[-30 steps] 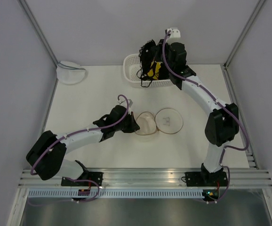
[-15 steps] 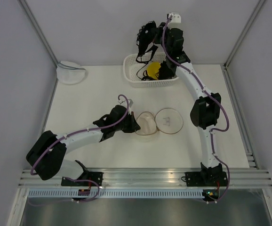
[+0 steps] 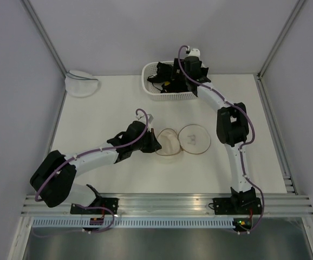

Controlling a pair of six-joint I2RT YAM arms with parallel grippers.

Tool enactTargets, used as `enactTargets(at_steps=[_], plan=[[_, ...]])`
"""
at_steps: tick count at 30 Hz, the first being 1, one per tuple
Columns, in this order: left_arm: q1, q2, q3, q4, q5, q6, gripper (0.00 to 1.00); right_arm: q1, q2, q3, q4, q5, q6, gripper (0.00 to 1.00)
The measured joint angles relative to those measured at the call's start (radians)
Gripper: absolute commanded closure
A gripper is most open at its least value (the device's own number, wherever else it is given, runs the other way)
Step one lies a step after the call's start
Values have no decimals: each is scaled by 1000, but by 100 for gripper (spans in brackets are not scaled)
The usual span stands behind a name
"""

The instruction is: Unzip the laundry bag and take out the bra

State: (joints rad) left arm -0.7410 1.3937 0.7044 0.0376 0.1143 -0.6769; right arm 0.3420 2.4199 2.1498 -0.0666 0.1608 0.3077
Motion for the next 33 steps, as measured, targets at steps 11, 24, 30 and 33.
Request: enactTargets(at_steps=[11, 24, 30, 33], plan=[[0, 6, 0, 13, 0, 0, 98, -3, -625, -645, 76, 320, -29, 2], [0, 58, 39, 19, -2, 1, 98, 19, -1147, -1495, -17, 303, 242, 4], [0, 70, 45, 18, -3, 1, 98, 21, -1320, -1646, 85, 145, 356, 14], [0, 71, 51, 18, -3, 1, 98, 22, -1324, -1701, 149, 100, 406, 16]])
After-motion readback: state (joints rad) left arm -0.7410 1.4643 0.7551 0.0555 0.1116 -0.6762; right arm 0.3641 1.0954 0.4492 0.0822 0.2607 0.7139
